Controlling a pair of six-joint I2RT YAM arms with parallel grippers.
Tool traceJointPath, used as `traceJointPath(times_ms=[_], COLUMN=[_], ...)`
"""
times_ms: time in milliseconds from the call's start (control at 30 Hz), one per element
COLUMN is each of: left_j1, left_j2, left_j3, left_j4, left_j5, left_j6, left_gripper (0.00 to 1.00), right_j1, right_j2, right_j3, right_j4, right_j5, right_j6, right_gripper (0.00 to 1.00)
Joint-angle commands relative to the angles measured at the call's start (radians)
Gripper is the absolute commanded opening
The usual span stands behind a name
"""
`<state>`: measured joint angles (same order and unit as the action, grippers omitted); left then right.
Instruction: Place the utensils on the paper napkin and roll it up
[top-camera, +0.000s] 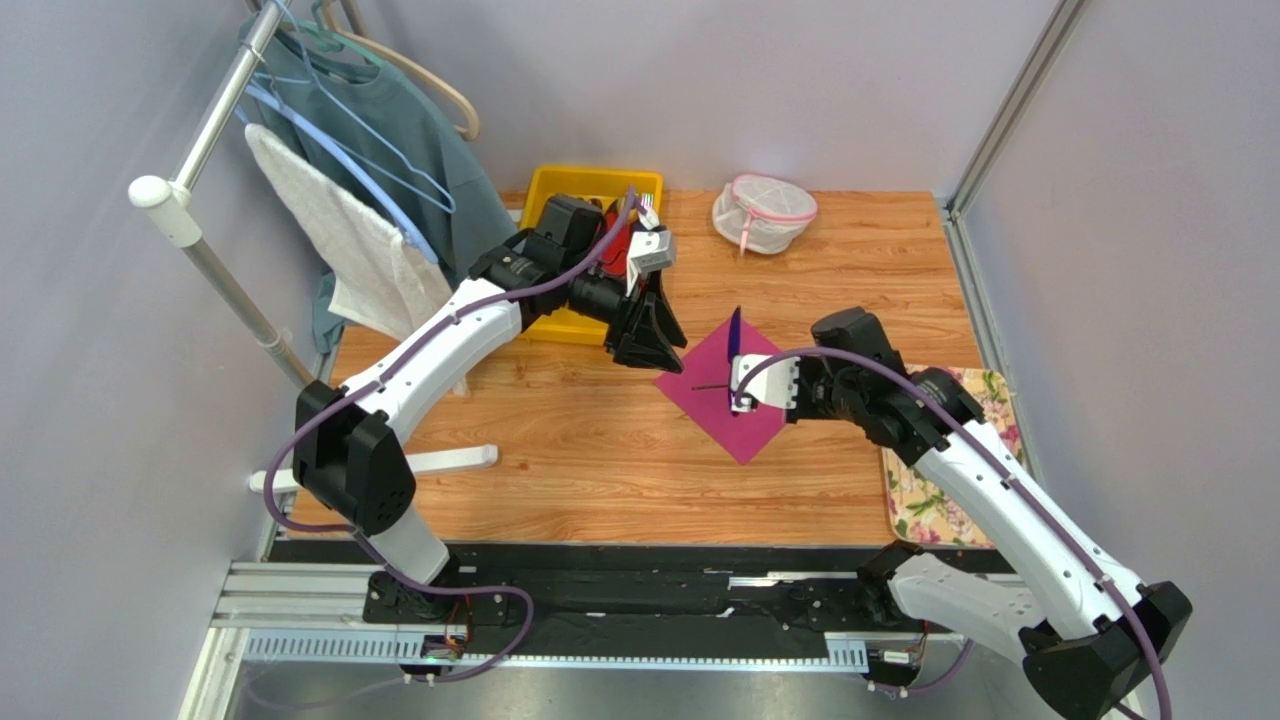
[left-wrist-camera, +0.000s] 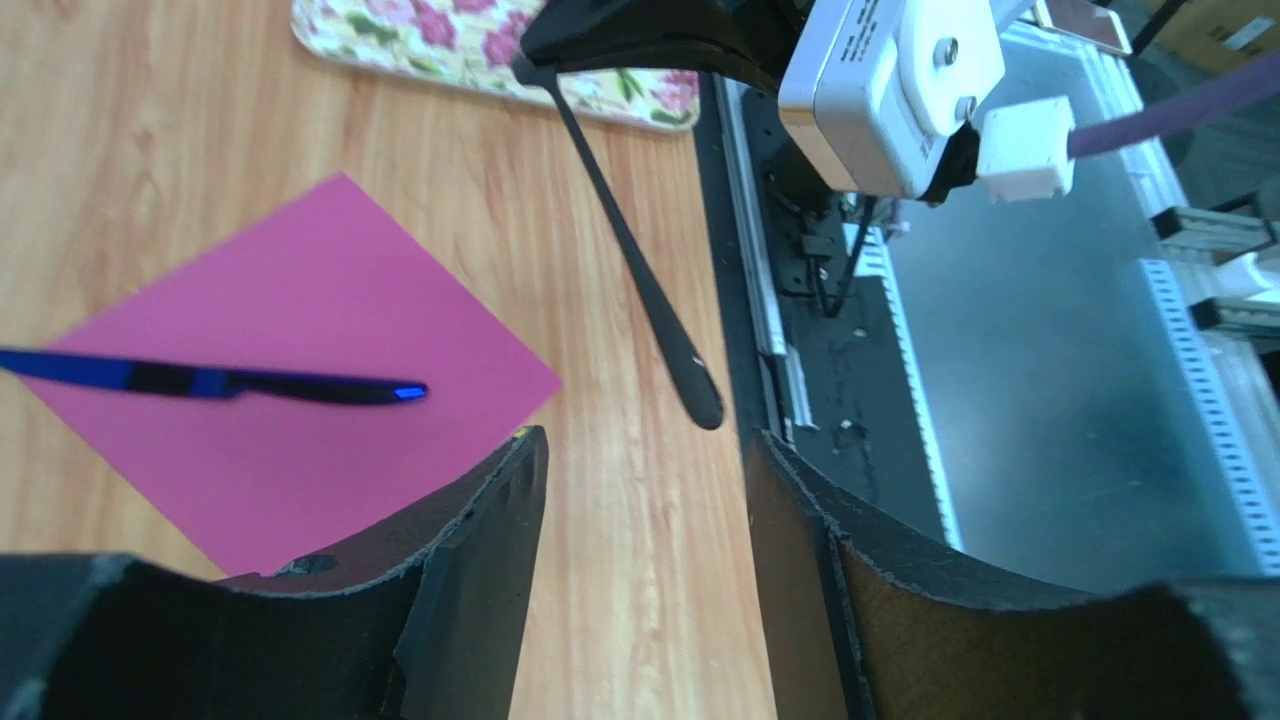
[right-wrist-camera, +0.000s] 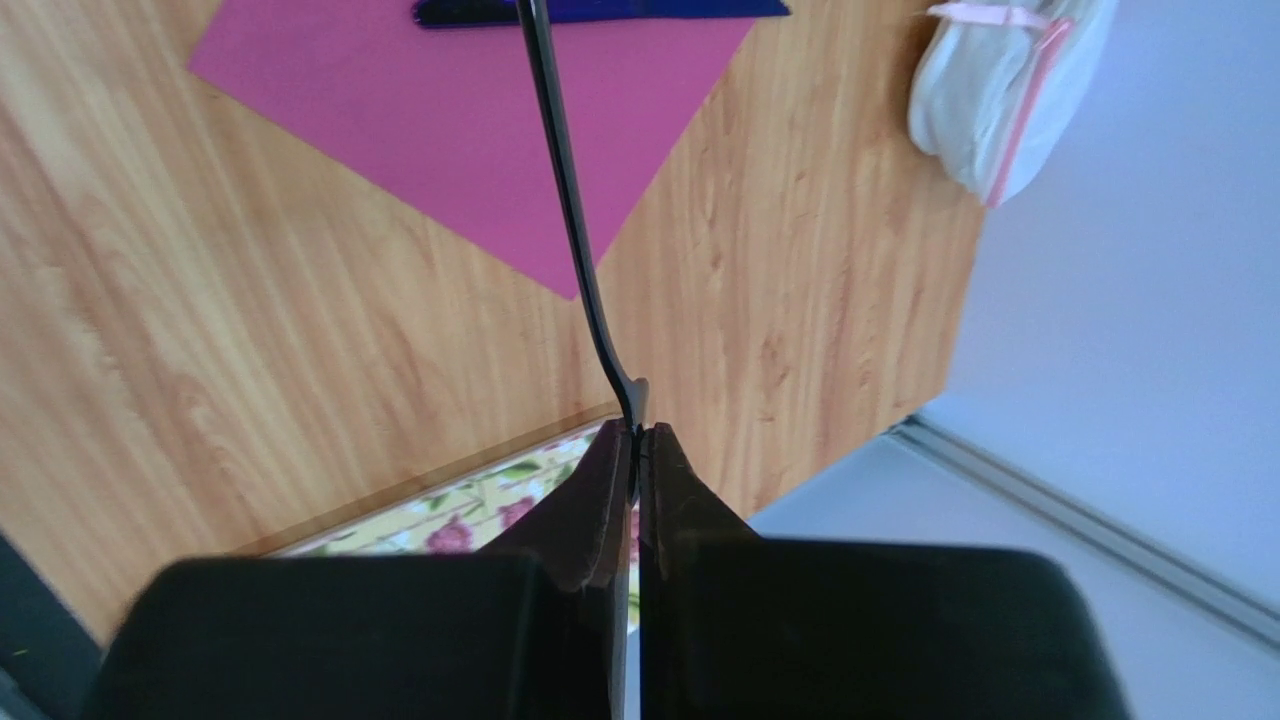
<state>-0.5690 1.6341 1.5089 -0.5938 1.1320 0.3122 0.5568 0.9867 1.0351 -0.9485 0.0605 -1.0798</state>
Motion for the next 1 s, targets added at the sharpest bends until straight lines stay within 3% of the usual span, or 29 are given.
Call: traceJointPath(times_ms=[0, 467, 700, 967], left_j1=[-0.014, -0.083, -0.104, -0.104], left_j2=[0.007, 0.096, 0.122, 0.150], left_j3=[0.059, 0.140, 0.146, 0.160], left_j4=[-0.125, -0.175, -0.181, -0.189], left_j5=[0.002, -0.195, -0.187, -0.167], left_j6=[-0.053, -0.162, -0.163, -0.209], left_gripper=[0.61, 0.63, 0.47, 0.42], right_j1=[0.046, 0.164, 0.196, 0.222], right_j2=[0.038, 0.066, 0.070, 0.075], right_j3=[0.017, 0.049, 0.057, 0.049], right_j4=[0.169, 0.258, 0.287, 0.324], right_j5=[0.123, 0.209, 0.242, 0.280], right_j6=[-0.100, -0.223, -0.236, -0.272], right_gripper=[0.00, 0.00, 0.00, 0.00])
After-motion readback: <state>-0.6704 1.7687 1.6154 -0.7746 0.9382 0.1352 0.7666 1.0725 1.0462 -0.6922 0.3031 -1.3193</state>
